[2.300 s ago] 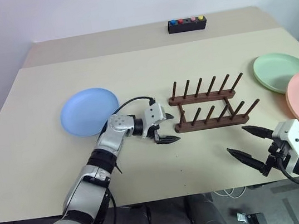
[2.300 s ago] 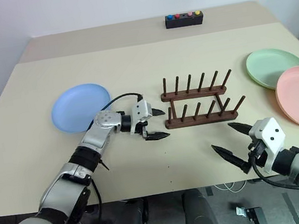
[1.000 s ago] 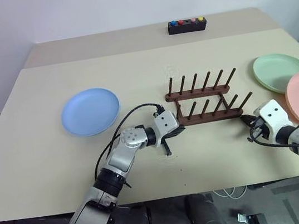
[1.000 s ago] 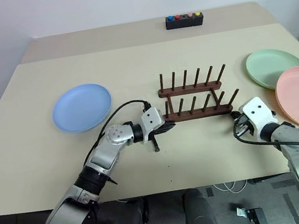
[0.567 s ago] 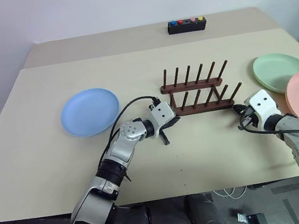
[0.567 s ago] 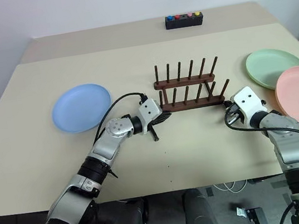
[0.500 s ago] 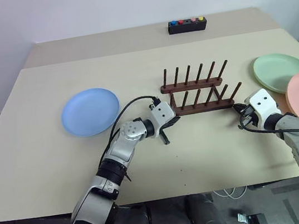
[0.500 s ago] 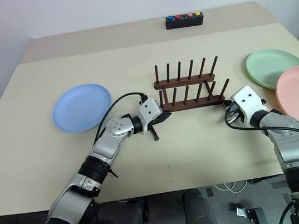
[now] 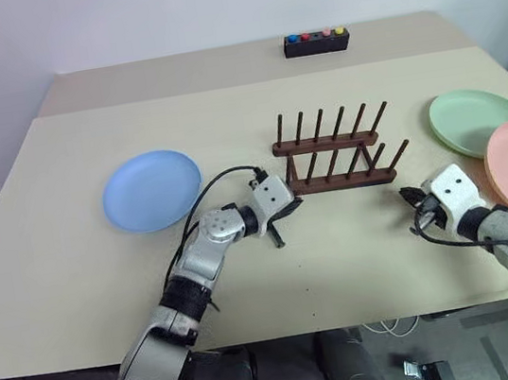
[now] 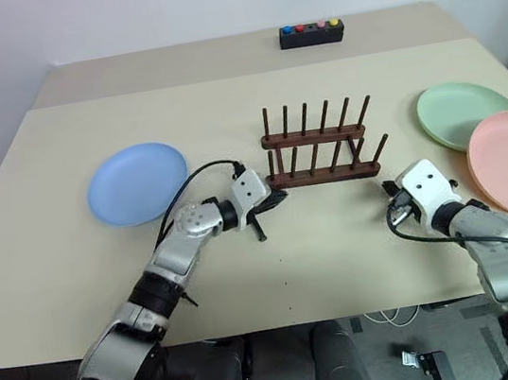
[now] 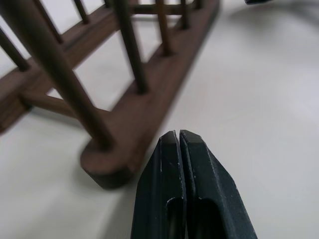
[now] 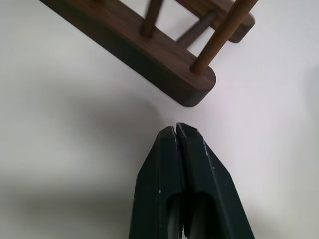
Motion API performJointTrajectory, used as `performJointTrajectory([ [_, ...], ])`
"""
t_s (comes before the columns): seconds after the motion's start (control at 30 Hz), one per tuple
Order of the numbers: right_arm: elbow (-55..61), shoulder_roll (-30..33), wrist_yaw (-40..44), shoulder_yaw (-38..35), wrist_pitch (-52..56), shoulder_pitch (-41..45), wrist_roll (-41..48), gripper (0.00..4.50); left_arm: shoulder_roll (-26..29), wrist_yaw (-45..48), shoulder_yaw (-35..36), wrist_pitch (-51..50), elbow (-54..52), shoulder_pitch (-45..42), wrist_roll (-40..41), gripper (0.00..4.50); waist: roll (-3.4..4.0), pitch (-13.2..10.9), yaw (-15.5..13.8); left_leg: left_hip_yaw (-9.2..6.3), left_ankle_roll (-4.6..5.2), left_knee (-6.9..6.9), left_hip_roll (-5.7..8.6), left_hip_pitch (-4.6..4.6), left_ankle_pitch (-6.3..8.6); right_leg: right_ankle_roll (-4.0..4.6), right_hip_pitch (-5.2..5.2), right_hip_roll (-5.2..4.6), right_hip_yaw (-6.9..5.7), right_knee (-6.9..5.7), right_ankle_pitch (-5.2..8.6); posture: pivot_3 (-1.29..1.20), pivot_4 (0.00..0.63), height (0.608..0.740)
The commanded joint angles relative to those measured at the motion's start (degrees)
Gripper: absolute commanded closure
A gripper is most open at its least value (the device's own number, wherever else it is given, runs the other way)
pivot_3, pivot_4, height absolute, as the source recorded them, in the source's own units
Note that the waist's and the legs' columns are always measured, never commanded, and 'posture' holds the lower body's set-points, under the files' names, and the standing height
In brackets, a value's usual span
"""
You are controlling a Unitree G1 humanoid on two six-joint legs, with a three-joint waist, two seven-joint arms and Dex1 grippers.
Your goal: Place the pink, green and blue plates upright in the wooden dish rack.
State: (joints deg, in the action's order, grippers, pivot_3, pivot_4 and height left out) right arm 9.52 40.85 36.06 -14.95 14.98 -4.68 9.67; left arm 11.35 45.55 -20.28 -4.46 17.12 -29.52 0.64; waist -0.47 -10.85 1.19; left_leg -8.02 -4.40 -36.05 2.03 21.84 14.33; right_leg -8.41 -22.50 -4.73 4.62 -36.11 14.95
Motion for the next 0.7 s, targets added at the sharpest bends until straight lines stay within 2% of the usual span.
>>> performJointTrajectory([
  [0.03,9.74,1.44,1.9,-6.03,3.41,-3.35,4.79,3.22,3.89,5.09,2.7,-5.07,-10.44,4.72,5.69,4.5,-0.01,-0.01,0.02,0.0,0.0,0.01,0.0,0.01,0.0,0.0,-0.01,0.0,0.01,-0.01,0.0,0.0,0.15,0.74],
  [0.23,20.49,1.3,-1.65,-13.12,9.47,-9.32,3.79,0.04,13.55,11.39,6.59,-11.19,-22.89,12.96,12.48,4.5,0.0,-0.01,-0.38,0.0,0.0,-0.11,-0.01,0.01,0.0,0.09,0.07,0.0,0.0,0.01,0.05,0.0,0.15,0.74],
  [0.37,26.65,0.81,-4.55,-18.01,15.02,-12.14,2.92,0.04,15.96,13.53,8.07,-13.49,-25.96,13.67,15.95,4.5,-0.01,-0.01,-0.73,-0.01,0.0,-0.16,-0.01,0.1,0.0,0.21,0.06,-0.02,-0.02,0.06,0.12,0.0,0.15,0.74],
  [0.43,26.78,0.97,-6.21,-19.35,17.63,-13.53,0.64,0.04,15.8,14.07,7.05,-12.08,-24.94,12.17,15.06,4.5,-0.03,-0.02,-0.69,-0.01,0.0,-0.17,-0.01,0.14,0.0,0.21,0.04,-0.01,-0.02,0.07,0.12,0.0,0.15,0.74],
  [0.6,24.76,-0.4,-11.52,-17.25,20.93,-12.52,-3.87,0.04,14.91,15.94,6.32,-10.55,-23.06,9.38,15.28,4.5,-0.01,-0.01,-0.39,0.01,0.0,-0.13,-0.01,0.14,0.0,0.22,0.0,-0.01,-0.02,0.07,0.12,0.0,0.15,0.74],
  [0.7,20.57,-0.96,-14.21,-14.31,19.28,-10.48,-6.82,0.04,14.16,16.0,5.94,-9.02,-21.03,7.65,14.28,4.5,-0.03,-0.02,-0.33,0.02,0.0,-0.12,-0.02,0.14,0.0,0.22,-0.03,0.0,-0.02,0.07,0.11,0.0,0.15,0.74],
])
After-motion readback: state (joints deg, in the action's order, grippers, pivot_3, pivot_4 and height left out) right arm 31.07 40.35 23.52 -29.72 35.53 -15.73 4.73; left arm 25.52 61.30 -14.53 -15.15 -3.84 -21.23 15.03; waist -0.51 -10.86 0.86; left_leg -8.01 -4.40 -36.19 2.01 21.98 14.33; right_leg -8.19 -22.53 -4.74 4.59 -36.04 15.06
